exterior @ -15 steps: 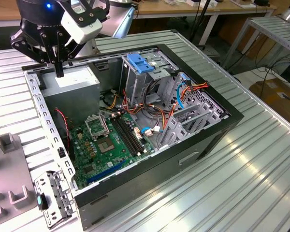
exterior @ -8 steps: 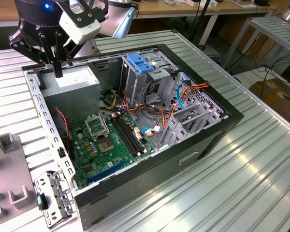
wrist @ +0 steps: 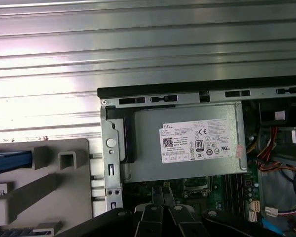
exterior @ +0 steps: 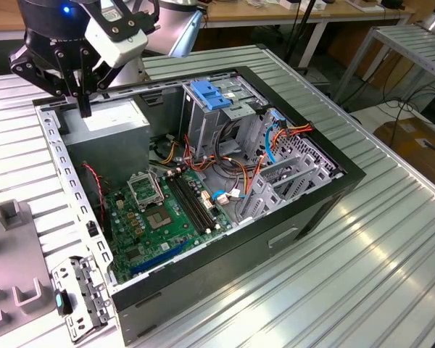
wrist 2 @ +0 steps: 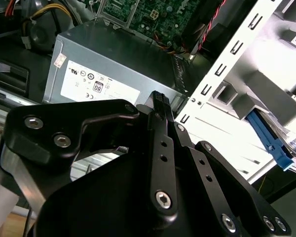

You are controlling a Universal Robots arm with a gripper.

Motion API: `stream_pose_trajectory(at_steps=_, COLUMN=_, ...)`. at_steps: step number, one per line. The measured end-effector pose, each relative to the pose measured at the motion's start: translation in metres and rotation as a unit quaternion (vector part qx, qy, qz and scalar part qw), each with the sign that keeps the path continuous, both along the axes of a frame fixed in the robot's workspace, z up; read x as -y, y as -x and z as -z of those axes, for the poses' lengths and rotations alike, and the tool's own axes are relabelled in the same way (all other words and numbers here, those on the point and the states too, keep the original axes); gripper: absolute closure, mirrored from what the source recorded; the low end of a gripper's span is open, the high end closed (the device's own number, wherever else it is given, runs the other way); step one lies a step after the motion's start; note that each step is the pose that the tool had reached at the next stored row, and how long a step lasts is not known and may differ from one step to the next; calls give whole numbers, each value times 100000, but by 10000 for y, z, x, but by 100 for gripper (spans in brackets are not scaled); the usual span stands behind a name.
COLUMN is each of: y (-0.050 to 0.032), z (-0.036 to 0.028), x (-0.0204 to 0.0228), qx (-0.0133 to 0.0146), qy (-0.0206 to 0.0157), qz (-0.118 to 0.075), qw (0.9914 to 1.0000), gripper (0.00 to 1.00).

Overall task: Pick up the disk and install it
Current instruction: 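Reach for the disk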

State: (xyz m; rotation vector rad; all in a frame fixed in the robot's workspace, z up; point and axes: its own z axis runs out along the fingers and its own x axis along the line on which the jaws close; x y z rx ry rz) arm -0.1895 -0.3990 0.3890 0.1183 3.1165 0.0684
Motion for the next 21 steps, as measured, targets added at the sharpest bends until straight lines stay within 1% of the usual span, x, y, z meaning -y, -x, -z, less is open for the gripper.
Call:
stream_pose_trajectory(at_steps=2, y=33, z=3, x=0, qx=6, qy=-7, qz=-1, qw=100000, gripper=89)
stream_pose_trajectory(at_steps=4, y=46, z=4, x=0, qx=11, qy=-9, qz=0, qw=100000, gripper=89)
stream_pose_trajectory(at_steps=21, y=133, z=13, x=0, qx=4, qy=-7, qz=1, qw=100000, gripper=89)
